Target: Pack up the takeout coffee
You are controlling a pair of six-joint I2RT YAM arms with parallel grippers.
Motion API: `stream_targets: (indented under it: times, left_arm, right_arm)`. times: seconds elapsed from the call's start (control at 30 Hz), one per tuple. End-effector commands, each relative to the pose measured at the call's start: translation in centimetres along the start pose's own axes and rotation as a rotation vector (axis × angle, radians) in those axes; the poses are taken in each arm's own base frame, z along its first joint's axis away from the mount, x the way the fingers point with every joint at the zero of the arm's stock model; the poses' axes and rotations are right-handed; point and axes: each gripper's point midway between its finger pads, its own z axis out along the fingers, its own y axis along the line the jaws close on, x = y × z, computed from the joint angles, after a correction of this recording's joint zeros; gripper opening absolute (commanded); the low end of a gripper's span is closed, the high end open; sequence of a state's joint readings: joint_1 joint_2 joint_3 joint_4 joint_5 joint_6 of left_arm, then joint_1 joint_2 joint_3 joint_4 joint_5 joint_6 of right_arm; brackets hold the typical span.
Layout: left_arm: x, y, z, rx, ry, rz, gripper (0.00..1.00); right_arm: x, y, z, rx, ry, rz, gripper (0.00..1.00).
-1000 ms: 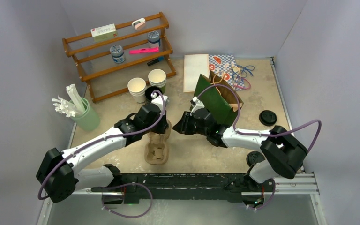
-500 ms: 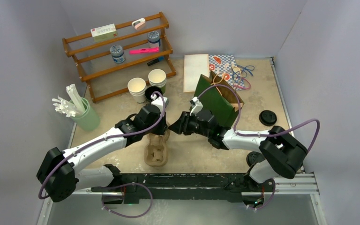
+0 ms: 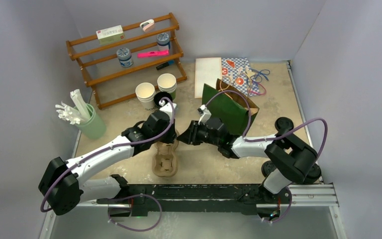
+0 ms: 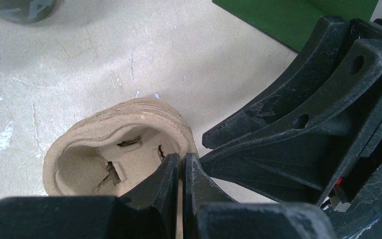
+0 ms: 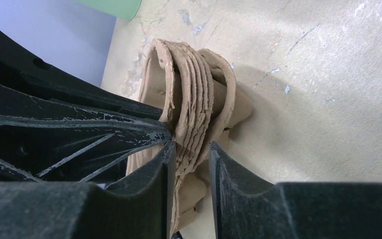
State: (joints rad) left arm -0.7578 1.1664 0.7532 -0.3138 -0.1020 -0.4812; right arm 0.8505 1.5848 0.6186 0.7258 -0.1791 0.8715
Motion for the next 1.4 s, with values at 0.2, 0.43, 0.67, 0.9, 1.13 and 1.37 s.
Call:
stream_targets:
  times: [0.2,0.43,0.67,0.9,1.13,1.37]
  left_arm:
    - [-4.2,-0.9,-2.5,0.018,-0.117,-0.016,0.0]
    - [-4.1,-0.8,-2.6,0.012,-0.108,-0.004,0.0]
    - [-5.5,-0.2,-4.0,-0.042,-0.109,0.02,0.01]
    - [-8.7,-1.4,-7.2,-0.01,-0.179,0.001,0.03]
    - [-10.1,-2.8,-7.8,0.054,-0.236,-0.067,0.04]
    - [-8.8,-5.1,-5.5,0.159,-0.192,-0.144,0.04]
  right_arm:
    - [0.3,-2.3,0.9,0.132,0.033,0.019,0.3]
    - [0.7,-2.8,1.4,0.154,0.06,0.018,0.3]
    - [-0.8,-1.5,0.2,0.147,0.017,-0.03,0.37]
    - [-1.1,5.3,-2.5,-0.043,0.006,-0.195,0.59]
    - [1.4,9.4,-5.8,-0.159,0.015,-0.259,0.78]
    - [-0.7,4.8,-10.6,0.123,-0.083,-0.253,0.8]
